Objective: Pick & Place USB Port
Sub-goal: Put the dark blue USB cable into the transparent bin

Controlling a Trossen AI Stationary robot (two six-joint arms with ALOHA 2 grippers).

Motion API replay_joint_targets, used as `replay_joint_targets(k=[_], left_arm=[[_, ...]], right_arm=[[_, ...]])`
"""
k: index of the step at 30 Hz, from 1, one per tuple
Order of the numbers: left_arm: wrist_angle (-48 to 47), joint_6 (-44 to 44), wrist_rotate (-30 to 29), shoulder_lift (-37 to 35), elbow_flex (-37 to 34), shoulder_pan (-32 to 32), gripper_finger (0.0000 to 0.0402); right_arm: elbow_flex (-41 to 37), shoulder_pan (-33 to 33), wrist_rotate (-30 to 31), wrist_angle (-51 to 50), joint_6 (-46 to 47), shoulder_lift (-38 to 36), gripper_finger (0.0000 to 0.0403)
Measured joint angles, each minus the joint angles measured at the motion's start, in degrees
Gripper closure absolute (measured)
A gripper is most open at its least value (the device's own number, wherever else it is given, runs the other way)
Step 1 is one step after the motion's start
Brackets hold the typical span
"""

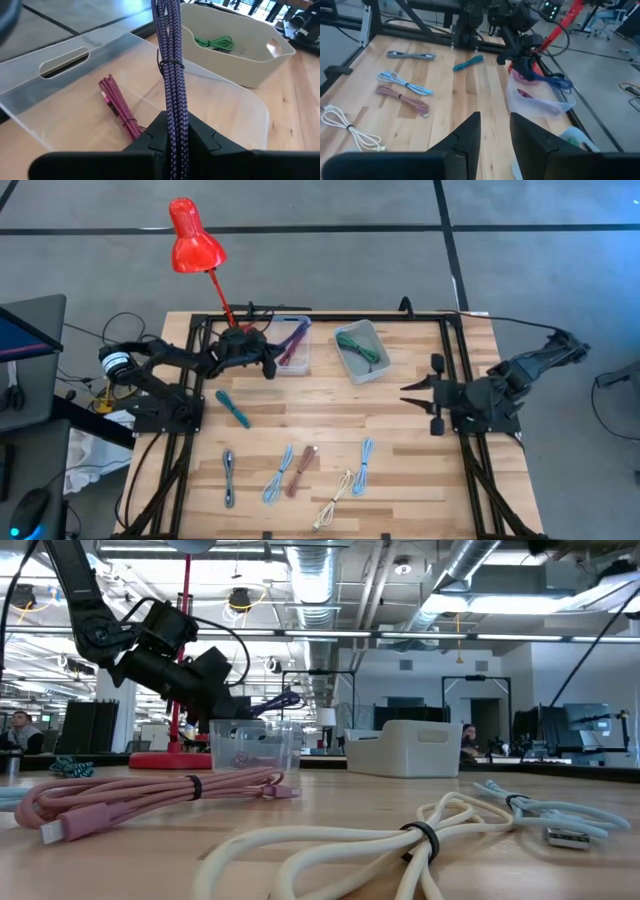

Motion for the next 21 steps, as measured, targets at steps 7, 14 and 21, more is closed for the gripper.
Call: replay_joint_targets(k=[7, 14, 21], left_arm=[[0.0, -0.2, -0.4, 0.0, 0.0, 1.6, 0.0368], [0.0, -1.6, -0.4, 0.0, 0.0, 2.5, 0.0364], [0.0, -1.7, -0.4, 0.0, 0.0, 2.1, 0.0311]], right_arm=[[-8.3, 7.0, 8.9, -0.6, 5.1, -11.3, 0.0305], [-14.1, 11.7, 14.5, -0.4, 8.4, -19.4, 0.0305], [-14.5, 12.7, 15.3, -0.1, 8.5, -21.6, 0.0305]])
